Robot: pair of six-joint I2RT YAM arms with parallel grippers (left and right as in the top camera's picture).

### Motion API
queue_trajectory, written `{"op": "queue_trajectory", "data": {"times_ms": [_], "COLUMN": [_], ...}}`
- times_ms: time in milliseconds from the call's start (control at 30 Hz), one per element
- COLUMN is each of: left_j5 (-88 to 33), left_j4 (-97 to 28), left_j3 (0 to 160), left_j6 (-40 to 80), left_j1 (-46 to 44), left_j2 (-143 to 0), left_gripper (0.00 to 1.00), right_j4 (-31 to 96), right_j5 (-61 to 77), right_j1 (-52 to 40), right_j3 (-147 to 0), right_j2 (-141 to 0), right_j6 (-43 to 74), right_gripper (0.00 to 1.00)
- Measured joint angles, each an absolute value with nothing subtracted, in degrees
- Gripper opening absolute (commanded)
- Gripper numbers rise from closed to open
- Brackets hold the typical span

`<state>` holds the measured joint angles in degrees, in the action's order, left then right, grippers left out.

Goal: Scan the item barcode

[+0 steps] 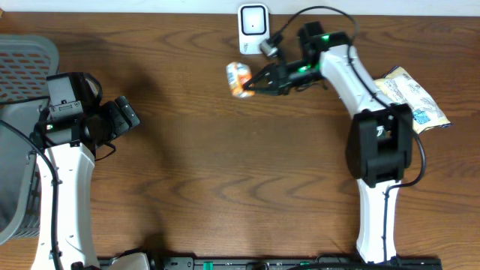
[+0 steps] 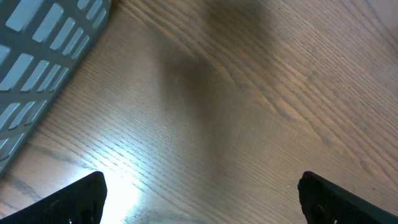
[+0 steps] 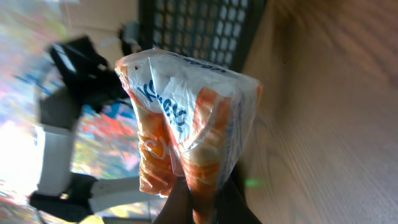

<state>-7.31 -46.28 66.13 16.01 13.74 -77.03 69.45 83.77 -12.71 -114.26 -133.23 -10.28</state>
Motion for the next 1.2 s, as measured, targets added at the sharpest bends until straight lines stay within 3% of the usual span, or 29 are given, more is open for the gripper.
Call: {"op": "queue_trajectory", "data": {"times_ms": [533, 767, 1067, 1200], "left_j5": [-7.33, -7.33, -7.33, -7.33], "left_j4": [-46.28, -46.28, -46.28, -46.28], "left_j3": [66.13, 66.13, 66.13, 66.13], "left_j6": [16.03, 16.03, 16.03, 16.03], "left_j1": [13.74, 13.74, 13.74, 13.74], "left_j2": [-77.03, -77.03, -77.03, -77.03], "left_gripper": [0.98, 0.98, 0.97, 0.97], "right_j4": [80.68, 80.99, 80.97, 78.50], "right_j5": [87.11, 87.77, 87.05, 78.98], "right_j1": [1.10, 1.63, 1.63, 0.89], "right_j3": [-114.21, -114.21, -114.21, -114.21], "right_j2": [-128.38, -119.31, -117.99, -117.99], "right_j6": [-18.24, -20.38, -20.73, -18.98], "right_gripper": [0.01, 0.01, 0.01, 0.01]}}
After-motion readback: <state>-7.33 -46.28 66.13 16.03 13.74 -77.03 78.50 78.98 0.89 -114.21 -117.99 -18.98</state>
